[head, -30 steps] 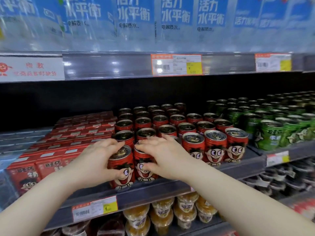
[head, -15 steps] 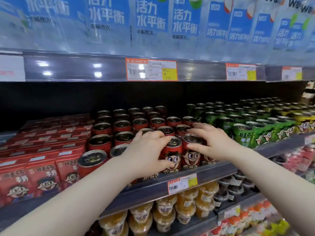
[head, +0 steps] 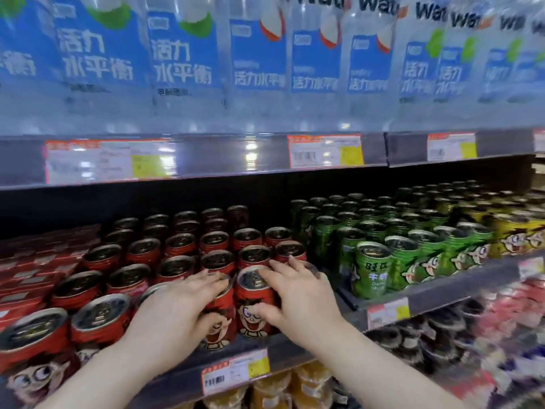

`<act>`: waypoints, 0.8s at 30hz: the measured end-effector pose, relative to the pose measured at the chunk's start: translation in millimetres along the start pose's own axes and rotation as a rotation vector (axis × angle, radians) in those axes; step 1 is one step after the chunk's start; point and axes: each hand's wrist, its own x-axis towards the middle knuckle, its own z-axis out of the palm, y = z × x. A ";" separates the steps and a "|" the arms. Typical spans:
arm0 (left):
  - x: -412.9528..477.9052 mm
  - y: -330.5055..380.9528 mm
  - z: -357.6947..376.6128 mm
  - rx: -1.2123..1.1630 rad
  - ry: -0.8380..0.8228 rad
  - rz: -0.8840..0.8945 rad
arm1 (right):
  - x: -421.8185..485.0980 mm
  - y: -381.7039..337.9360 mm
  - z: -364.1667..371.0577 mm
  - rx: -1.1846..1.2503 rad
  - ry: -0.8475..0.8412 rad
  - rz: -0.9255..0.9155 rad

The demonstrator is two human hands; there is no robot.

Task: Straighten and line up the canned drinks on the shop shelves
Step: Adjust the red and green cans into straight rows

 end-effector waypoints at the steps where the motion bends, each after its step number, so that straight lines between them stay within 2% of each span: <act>1: -0.4 2.4 -0.7 -0.014 -0.001 -0.030 | -0.7 0.7 0.0 0.008 0.005 -0.012; 5: 1.4 23.7 -6.8 -0.007 0.039 -0.158 | -0.2 5.5 4.1 0.023 0.018 -0.055; 8: 7.8 42.2 -4.5 0.013 0.021 -0.259 | -0.9 8.5 2.1 0.065 -0.042 -0.089; 10: 13.2 49.5 -3.3 0.004 0.009 -0.361 | -2.4 11.8 -5.5 0.230 -0.089 -0.097; 13: 23.3 63.0 -5.6 -0.109 0.108 -0.512 | -10.8 31.0 -22.0 0.537 -0.028 -0.115; 15: 32.0 83.3 -5.8 -0.101 0.185 -0.496 | -19.0 58.3 -28.8 0.516 0.033 -0.152; 18: 53.1 122.4 -2.5 -0.090 0.248 -0.333 | -20.7 119.8 -33.7 0.379 0.124 -0.173; 22: 98.8 182.6 5.2 -0.116 0.145 -0.148 | -10.6 203.1 -54.1 0.255 0.316 -0.082; 24: 122.9 206.1 14.0 -0.112 0.056 -0.078 | -7.9 231.5 -65.6 0.158 0.234 -0.024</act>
